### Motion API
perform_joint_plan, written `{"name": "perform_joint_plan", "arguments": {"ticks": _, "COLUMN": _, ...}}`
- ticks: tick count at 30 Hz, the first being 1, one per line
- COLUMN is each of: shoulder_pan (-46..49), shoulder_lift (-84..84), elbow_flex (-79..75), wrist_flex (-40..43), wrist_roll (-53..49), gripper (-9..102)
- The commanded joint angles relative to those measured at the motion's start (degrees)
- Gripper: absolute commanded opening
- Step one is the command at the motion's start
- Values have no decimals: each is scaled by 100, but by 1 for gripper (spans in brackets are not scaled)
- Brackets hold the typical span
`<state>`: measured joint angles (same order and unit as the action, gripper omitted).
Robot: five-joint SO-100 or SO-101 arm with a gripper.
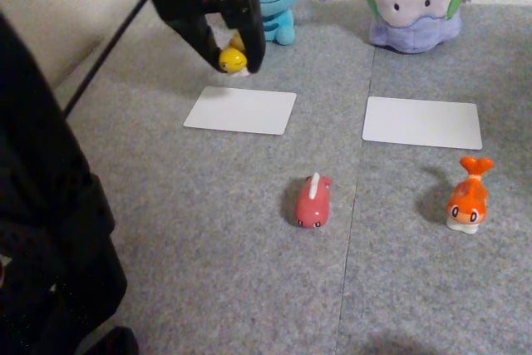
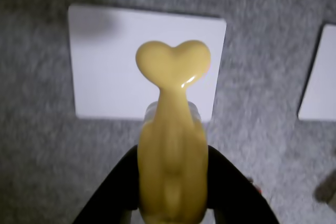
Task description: Wooper wants to eat egg sudhi, and Goomy wants to eat shrimp sushi
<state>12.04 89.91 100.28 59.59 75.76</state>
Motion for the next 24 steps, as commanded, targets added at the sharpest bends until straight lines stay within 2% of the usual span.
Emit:
{"name": "perform_joint_plan", "arguments": {"ticks": 1, "shoulder_pan": -44, "shoulder_lift": -694, "elbow_flex": -835, "wrist_flex": 158, "wrist_roll": 53, "gripper": 0}}
{"name": "perform_joint_plan", "arguments": {"ticks": 13, "shoulder_pan": -281, "shoulder_lift": -2057, "elbow_flex": -1345, "wrist_flex": 185, "wrist_roll": 272, "gripper": 1}}
{"name": "perform_joint_plan", "arguments": {"ticks": 20, "shoulder_pan": -404, "shoulder_lift": -2109, "elbow_flex": -1354, "wrist_flex": 176, "wrist_roll": 501, "gripper": 14}}
{"name": "perform_joint_plan", "arguments": {"ticks": 24, "shoulder_pan": -404, "shoulder_lift": -2092, "elbow_flex": -1354, "wrist_flex": 176, "wrist_roll": 475, "gripper": 28}}
